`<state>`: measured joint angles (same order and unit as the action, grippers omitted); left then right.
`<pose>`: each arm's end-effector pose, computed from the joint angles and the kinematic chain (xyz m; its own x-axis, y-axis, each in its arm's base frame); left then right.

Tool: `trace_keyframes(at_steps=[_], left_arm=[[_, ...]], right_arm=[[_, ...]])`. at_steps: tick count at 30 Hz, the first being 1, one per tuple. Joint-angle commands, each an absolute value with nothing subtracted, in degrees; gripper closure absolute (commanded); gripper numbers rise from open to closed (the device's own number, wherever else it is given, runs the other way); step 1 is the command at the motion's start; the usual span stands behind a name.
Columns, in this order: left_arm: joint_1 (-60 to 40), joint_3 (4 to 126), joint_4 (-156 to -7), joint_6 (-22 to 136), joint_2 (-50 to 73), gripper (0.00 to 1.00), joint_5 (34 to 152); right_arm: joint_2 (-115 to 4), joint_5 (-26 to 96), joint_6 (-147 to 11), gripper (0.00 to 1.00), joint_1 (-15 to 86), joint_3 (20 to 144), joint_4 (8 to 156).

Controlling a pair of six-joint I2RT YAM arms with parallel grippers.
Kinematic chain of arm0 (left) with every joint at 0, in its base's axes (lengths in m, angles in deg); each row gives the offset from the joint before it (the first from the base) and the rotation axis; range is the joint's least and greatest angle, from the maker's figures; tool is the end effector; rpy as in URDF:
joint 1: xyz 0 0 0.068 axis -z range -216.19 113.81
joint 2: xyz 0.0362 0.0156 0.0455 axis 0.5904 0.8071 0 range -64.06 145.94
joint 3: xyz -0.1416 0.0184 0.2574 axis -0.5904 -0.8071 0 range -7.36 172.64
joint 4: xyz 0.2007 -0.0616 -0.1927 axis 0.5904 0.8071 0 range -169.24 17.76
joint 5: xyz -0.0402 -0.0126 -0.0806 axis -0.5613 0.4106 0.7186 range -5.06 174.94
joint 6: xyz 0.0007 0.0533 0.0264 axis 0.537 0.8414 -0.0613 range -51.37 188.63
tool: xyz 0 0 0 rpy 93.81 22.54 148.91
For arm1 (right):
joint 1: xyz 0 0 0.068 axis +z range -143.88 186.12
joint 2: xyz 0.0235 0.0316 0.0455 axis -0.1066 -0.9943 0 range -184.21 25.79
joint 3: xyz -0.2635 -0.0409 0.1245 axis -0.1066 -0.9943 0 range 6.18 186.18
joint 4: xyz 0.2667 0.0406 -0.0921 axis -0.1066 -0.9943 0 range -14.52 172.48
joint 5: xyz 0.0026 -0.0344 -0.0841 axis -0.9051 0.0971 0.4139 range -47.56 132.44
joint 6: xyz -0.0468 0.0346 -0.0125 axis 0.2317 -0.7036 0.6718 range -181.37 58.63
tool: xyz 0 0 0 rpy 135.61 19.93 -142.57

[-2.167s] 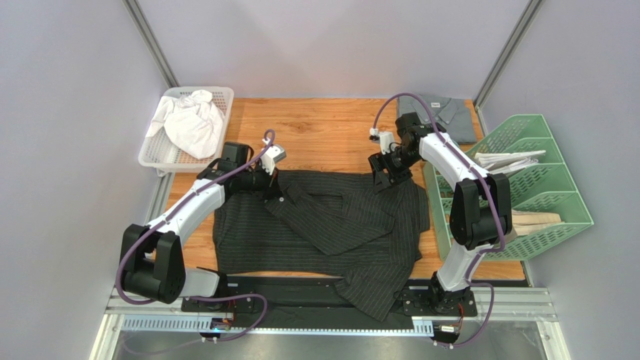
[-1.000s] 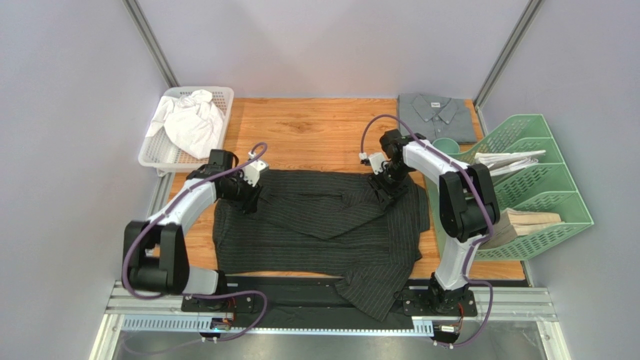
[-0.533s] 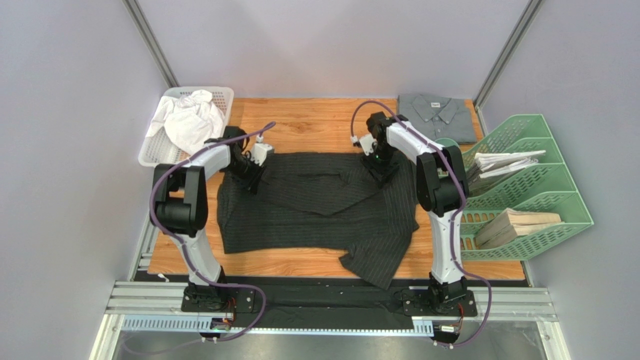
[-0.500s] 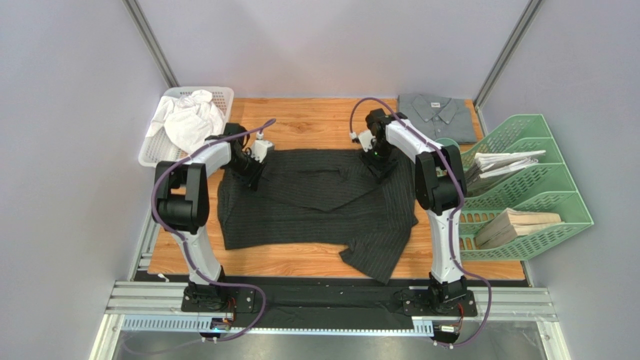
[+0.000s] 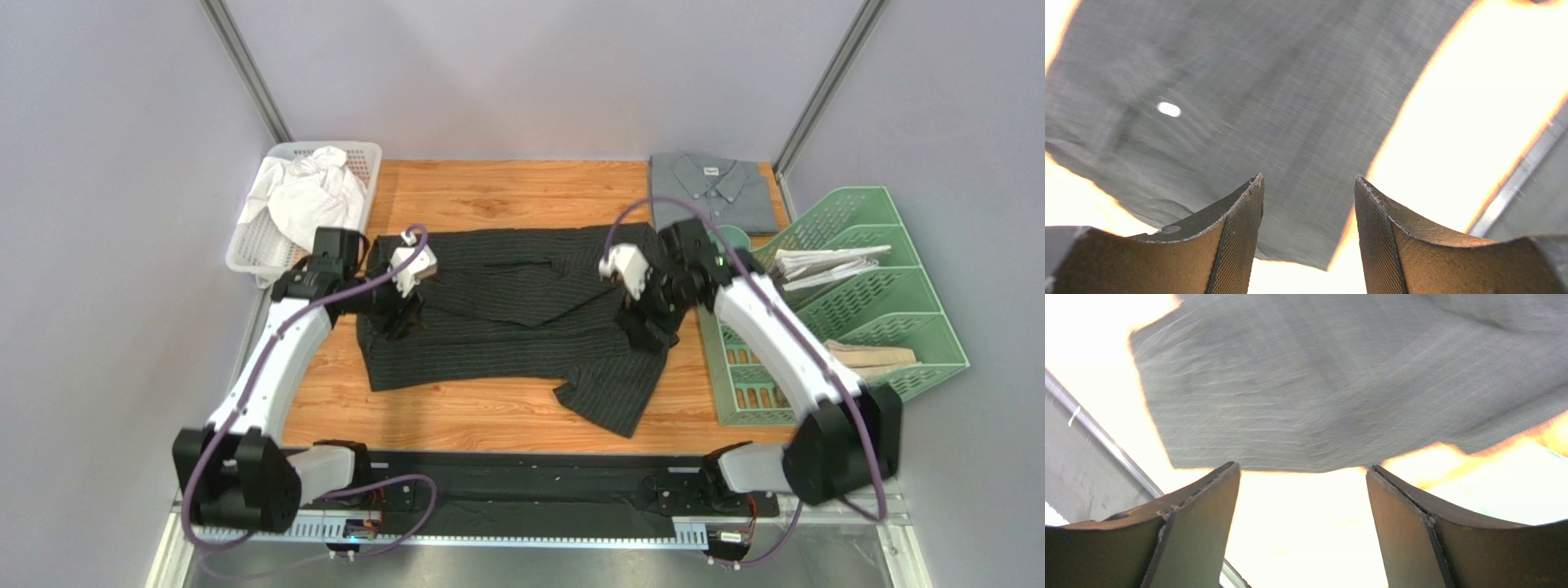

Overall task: Fold and stack the long sleeve shirts
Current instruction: Fold the shirt

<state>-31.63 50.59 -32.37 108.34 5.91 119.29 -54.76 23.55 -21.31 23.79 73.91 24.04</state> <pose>0.2527 -0.0447 0.2907 -0.4290 0.5633 -0.7062 0.8193 0.5719 -0.0416 0.2688 0.1005 0.2852 -0.4420 -0.7799 -0.4432 -0.8764 0.4808 0.0279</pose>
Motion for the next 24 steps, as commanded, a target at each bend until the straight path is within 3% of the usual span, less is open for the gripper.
trace_keyframes(at_steps=[1, 4, 7, 15, 17, 18, 20, 21, 24], left_arm=[[-31.7, 42.5, -25.5, 114.8, -1.8, 0.38, 124.7], [-31.7, 39.1, -25.0, 115.6, -5.7, 0.39, 123.2], [-31.7, 36.6, -24.0, 118.2, -9.4, 0.42, 120.6], [-31.7, 31.8, -22.0, 125.3, -13.6, 0.45, 113.6], [-31.7, 31.1, -21.6, 126.8, -13.0, 0.47, 112.2], [-31.7, 31.0, -21.0, 128.3, -12.9, 0.48, 112.2], [-31.6, 30.0, -19.9, 133.5, -12.8, 0.54, 112.0], [-31.6, 29.6, -20.0, 135.0, -12.8, 0.55, 111.8], [-31.5, 29.2, -20.4, 140.3, -9.9, 0.57, 109.8]], right_arm=[[-39.7, 23.3, -11.8, 0.21, 40.3, 55.5, 29.5], [-35.3, 31.0, -13.5, 0.23, 53.3, 44.4, 36.4], [-39.5, 38.6, -18.3, 0.27, 61.9, 40.7, 40.1], [-50.9, 44.8, -25.9, 0.38, 64.4, 41.8, 46.3], [-52.3, 45.6, -27.8, 0.46, 64.4, 41.6, 47.2], [-53.3, 46.0, -28.1, 0.63, 64.4, 41.4, 47.6], [-53.9, 49.1, -28.1, 0.84, 64.4, 42.0, 47.7], [-53.5, 49.8, -28.2, 1.00, 64.3, 42.2, 47.4], [-49.2, 49.8, -28.7, 1.00, 63.7, 43.0, 45.8]])
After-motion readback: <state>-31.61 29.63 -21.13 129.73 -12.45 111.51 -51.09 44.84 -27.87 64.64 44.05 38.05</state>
